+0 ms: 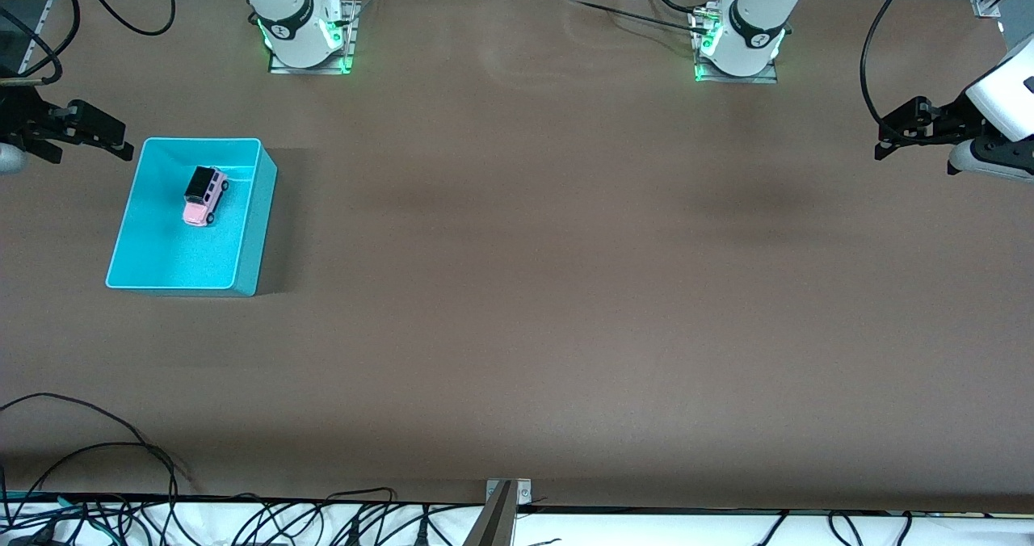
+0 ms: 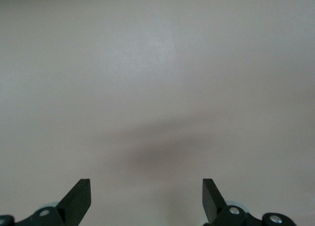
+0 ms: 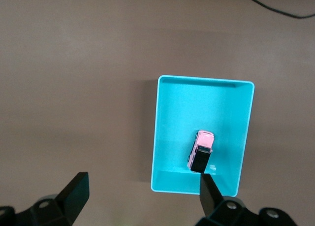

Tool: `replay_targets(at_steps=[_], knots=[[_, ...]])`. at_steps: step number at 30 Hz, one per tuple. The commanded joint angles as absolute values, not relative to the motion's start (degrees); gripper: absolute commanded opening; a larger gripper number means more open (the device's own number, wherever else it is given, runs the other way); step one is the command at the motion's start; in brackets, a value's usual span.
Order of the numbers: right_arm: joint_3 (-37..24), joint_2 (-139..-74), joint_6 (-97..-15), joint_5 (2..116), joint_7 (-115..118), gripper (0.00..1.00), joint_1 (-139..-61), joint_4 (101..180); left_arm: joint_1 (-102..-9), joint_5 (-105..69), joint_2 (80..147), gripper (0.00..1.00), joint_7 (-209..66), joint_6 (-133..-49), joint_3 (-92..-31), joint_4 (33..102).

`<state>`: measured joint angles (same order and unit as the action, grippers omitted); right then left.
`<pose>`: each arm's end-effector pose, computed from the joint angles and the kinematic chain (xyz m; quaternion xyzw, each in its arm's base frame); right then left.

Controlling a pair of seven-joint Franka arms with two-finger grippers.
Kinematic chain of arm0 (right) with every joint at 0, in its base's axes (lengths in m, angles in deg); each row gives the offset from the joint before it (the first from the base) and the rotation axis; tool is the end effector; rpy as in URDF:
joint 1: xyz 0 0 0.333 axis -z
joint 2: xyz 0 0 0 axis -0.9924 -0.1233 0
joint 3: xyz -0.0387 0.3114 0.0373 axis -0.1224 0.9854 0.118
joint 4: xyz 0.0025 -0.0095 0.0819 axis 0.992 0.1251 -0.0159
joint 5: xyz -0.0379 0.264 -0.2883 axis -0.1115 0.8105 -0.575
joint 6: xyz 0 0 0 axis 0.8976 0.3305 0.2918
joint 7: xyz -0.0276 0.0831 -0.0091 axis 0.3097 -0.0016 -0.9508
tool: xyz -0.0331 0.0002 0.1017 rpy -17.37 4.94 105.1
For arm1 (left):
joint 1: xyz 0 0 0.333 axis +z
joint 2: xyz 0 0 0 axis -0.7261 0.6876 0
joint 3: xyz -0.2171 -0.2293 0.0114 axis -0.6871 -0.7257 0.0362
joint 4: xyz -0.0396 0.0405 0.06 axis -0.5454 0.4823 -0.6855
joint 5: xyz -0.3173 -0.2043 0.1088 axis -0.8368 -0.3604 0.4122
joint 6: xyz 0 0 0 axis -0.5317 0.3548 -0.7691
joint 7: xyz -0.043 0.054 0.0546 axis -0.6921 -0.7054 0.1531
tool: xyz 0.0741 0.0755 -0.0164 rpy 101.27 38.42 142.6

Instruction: Wind and store pink jeep toy

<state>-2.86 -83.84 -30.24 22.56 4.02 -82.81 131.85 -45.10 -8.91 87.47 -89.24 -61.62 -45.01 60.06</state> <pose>0.5564 -0.0187 0.6181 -0.9988 -0.0470 0.0089 0.0054 0.5473 -0.0026 0.6118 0.9944 -0.1012 -0.0287 0.0038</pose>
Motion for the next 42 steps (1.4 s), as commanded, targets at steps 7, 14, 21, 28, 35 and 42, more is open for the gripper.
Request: replay_targets(at_steps=[7,14,21,28,35,42], knots=[[-4.17,-82.17,-29.94,22.18,5.80,1.00,-82.30,131.71,-44.89,-7.90,86.61,1.00,-89.20,-61.32,-45.24,60.21],[-3.82,-82.43,-29.76,22.27,5.36,1.00,-82.30,130.47,-44.89,-7.90,86.61,1.00,-89.20,-61.32,-45.24,60.21],[-3.64,-82.43,-29.93,22.98,4.75,1.00,-82.30,130.30,-44.89,-7.81,86.61,1.00,-89.20,-61.32,-45.24,60.21],[-3.91,-82.96,-29.67,23.24,5.63,1.00,-82.30,129.42,-44.89,-7.81,86.61,1.00,-89.20,-61.32,-45.24,60.21],[-3.29,-82.79,-29.76,23.15,5.62,1.00,-82.39,128.71,-44.89,-7.81,86.61,1.00,-89.20,-61.32,-45.15,60.21],[-3.29,-82.87,-29.67,23.07,5.71,1.00,-82.39,127.40,-44.89,-7.81,86.61,1.00,-89.20,-61.32,-45.15,60.21]])
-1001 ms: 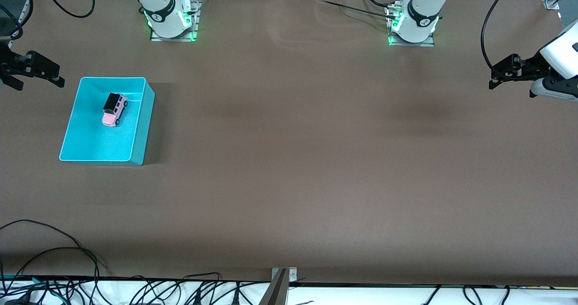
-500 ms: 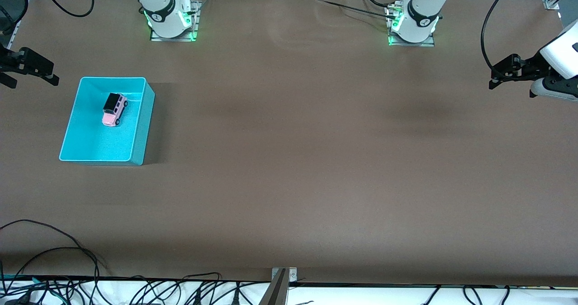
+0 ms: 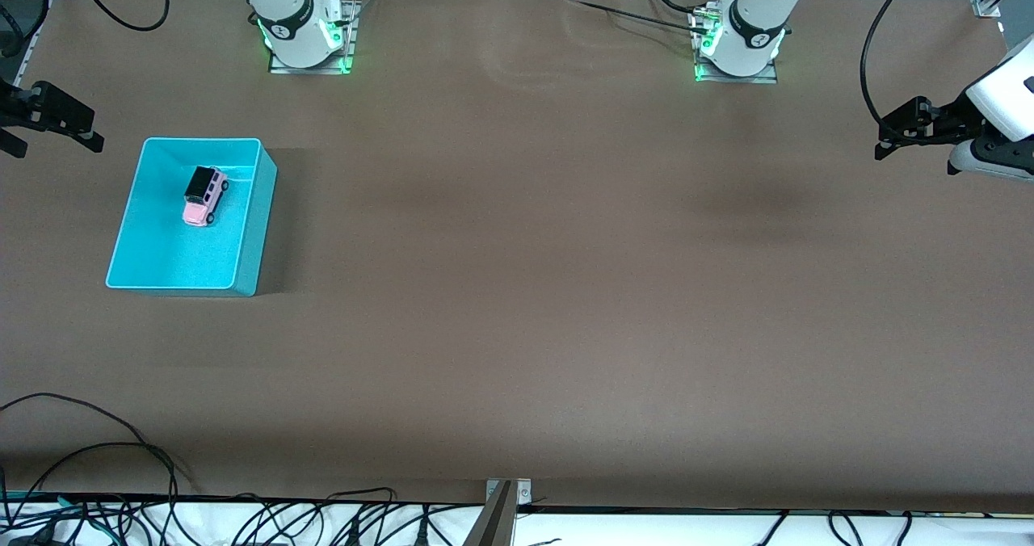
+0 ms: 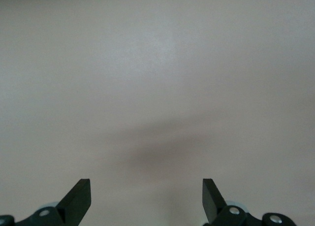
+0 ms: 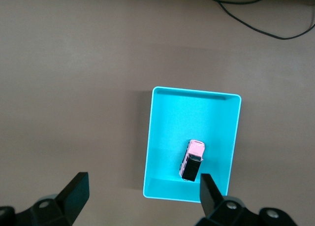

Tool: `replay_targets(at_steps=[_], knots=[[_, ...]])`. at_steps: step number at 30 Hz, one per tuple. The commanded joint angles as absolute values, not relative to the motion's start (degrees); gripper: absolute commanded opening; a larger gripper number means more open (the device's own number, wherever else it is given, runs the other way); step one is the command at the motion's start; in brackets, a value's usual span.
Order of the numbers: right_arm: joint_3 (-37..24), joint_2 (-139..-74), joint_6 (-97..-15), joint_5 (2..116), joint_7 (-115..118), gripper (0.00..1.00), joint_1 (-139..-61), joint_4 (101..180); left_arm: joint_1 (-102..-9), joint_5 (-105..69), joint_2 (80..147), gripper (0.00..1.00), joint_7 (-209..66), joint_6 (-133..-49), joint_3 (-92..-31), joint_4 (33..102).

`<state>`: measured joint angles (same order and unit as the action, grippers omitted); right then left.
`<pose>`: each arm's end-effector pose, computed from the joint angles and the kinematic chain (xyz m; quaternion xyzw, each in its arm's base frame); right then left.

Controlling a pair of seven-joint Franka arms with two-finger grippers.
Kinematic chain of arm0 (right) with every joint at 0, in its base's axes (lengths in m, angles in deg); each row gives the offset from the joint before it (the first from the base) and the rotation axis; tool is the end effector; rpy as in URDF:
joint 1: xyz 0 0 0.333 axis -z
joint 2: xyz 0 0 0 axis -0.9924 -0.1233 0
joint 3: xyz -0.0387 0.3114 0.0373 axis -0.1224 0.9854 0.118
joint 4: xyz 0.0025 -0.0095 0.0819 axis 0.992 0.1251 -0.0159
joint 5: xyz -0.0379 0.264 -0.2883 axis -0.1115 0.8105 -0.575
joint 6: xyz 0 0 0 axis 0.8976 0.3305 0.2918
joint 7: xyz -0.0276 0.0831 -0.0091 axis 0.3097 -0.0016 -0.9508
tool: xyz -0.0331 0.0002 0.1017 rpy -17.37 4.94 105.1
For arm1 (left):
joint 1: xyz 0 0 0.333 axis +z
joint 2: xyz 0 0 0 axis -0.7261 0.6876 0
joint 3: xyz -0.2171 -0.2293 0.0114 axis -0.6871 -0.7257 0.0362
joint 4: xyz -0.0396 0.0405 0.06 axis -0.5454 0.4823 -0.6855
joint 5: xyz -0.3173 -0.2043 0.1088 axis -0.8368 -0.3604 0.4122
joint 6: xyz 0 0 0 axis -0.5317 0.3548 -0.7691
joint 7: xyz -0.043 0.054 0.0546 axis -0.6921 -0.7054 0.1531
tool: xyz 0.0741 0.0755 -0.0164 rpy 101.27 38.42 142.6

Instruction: Wind and store pink jeep toy

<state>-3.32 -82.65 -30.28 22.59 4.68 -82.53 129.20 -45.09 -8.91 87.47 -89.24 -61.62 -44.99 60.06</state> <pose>0.5506 -0.0258 0.6515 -0.9986 -0.0465 -0.0249 0.0029 0.5473 -0.0024 0.6118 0.9945 -0.1009 -0.0287 0.0038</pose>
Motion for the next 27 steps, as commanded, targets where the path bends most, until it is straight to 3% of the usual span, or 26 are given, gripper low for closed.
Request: replay_targets(at_steps=[1,27], knots=[[-3.38,-82.87,-29.67,23.24,5.45,1.00,-82.39,127.40,-44.89,-7.81,86.61,1.00,-89.20,-61.32,-45.15,60.21],[-3.73,-82.96,-29.14,23.15,5.54,1.00,-82.30,127.40,-44.89,-7.81,86.61,1.00,-89.20,-61.23,-45.15,60.21]])
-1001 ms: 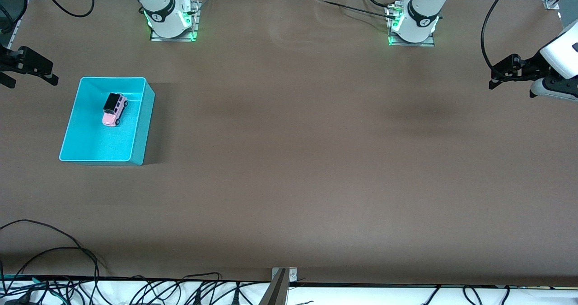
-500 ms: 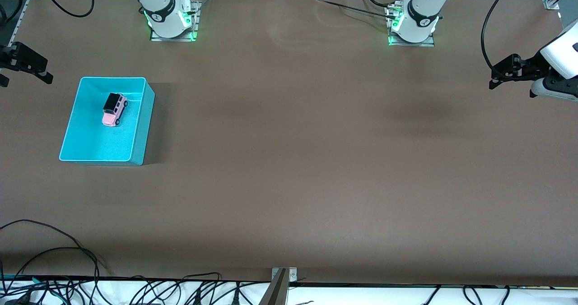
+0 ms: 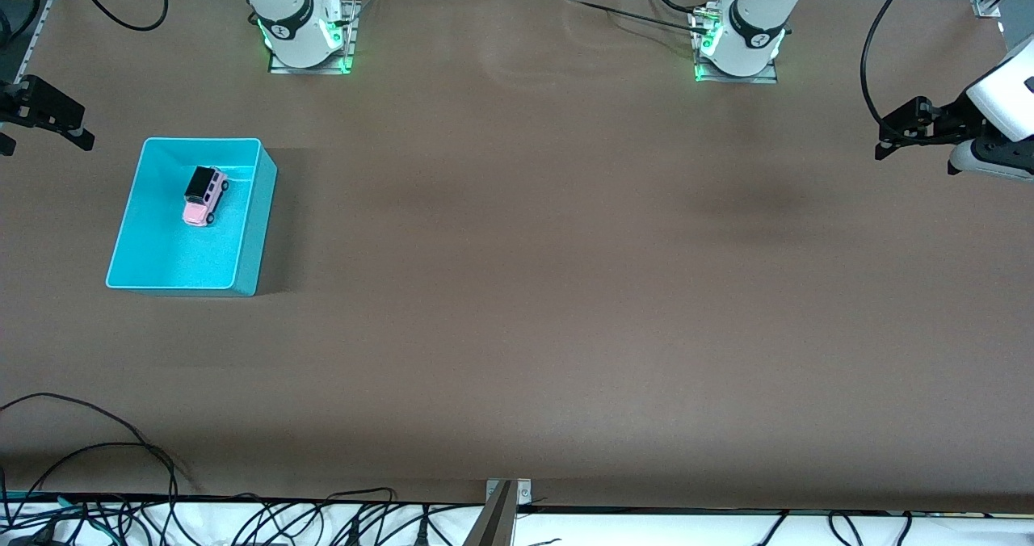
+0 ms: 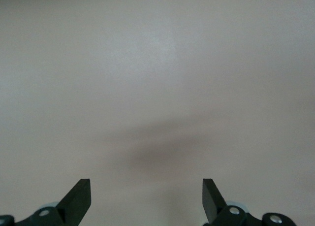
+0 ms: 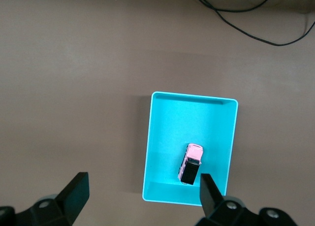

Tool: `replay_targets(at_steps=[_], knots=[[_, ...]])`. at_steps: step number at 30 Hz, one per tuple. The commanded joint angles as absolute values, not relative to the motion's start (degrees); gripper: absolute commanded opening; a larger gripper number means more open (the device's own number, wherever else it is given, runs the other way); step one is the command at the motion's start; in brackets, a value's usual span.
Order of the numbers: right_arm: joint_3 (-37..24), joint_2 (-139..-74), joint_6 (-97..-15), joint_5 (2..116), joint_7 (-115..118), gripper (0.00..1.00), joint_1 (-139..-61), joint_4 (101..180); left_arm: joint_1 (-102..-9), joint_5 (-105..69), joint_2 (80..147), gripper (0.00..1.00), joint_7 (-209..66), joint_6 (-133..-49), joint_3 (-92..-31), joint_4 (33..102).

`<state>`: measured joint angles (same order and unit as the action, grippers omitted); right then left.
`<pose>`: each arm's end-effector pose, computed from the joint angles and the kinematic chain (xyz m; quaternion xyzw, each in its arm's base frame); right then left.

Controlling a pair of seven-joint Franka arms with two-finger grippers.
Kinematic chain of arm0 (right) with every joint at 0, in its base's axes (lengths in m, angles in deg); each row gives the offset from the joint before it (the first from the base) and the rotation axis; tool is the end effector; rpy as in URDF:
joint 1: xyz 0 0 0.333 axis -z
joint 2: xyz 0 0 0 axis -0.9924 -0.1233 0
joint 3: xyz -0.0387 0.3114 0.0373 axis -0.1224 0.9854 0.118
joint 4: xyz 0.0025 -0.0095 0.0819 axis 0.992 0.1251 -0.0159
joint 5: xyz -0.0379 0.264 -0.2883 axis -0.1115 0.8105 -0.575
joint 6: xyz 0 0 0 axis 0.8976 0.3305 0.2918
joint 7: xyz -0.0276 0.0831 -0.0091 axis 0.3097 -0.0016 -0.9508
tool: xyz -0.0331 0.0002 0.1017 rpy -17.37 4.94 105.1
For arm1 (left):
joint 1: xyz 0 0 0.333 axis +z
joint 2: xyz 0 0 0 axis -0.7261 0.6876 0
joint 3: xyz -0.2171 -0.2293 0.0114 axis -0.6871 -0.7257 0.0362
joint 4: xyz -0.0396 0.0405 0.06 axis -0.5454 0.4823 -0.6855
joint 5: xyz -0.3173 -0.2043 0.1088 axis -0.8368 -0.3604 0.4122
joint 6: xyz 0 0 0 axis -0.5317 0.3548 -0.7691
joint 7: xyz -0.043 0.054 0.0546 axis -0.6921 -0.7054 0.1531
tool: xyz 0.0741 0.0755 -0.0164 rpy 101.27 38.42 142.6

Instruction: Wind and store pink jeep toy

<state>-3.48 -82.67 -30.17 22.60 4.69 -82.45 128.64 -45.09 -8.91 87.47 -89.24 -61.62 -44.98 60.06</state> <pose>0.5504 -0.0281 0.6557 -0.9986 -0.0445 -0.0286 0.0026 0.5473 -0.0023 0.6118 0.9945 -0.1008 -0.0287 0.0038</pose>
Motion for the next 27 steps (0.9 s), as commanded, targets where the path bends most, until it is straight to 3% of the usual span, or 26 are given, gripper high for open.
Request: replay_targets(at_steps=[1,27], knots=[[-3.73,-82.96,-29.14,23.15,5.45,1.00,-82.30,127.48,-44.89,-7.81,86.61,1.00,-89.20,-61.23,-45.15,60.21],[-3.73,-82.87,-28.79,23.24,4.75,1.00,-82.30,127.48,-44.81,-7.81,86.61,1.00,-89.20,-61.23,-45.15,60.21]])
